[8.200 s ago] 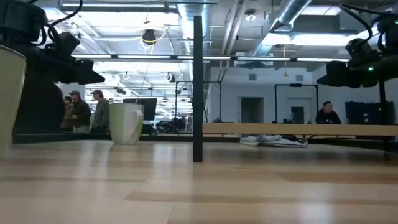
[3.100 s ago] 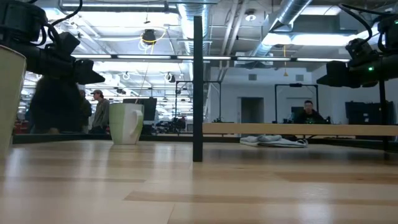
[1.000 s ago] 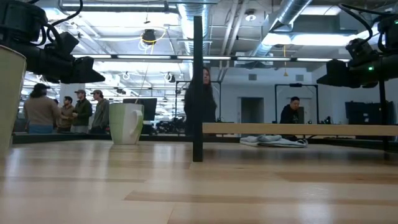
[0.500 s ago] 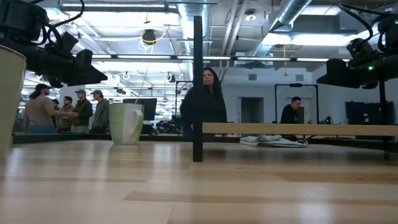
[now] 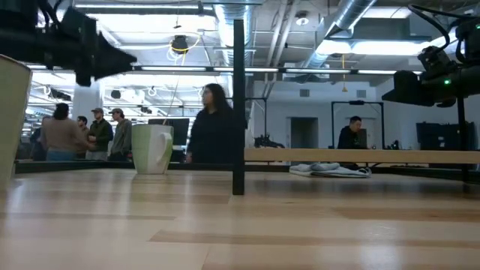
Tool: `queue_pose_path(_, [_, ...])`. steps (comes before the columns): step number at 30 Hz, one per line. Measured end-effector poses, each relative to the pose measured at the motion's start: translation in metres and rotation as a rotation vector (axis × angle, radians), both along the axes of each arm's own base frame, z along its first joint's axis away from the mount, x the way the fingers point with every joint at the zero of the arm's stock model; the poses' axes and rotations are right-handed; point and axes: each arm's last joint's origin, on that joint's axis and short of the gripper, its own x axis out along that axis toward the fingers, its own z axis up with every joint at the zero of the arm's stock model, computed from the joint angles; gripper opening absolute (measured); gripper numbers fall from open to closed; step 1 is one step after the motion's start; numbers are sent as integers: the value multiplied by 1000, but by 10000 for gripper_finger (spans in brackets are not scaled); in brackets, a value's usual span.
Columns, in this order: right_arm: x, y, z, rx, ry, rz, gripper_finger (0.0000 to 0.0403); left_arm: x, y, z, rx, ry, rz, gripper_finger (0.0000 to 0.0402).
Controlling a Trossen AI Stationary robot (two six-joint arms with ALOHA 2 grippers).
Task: Stack small to large cups/mugs on shelf
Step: Put the light green mug on the shelf
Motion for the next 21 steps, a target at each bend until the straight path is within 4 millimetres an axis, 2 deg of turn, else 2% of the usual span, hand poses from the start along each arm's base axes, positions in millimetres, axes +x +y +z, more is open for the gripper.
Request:
queue_pose_path(7, [0, 0, 0, 1, -2, 0, 212, 3, -18, 18, -27, -9, -135, 171])
queue_pose_path(15, [0, 0, 0, 28, -51, 1, 212, 24, -47, 24, -34, 77, -255, 171])
queue_pose_path(21, [0, 0, 0, 48, -84, 1, 212, 41, -80, 46, 5, 189, -191, 171])
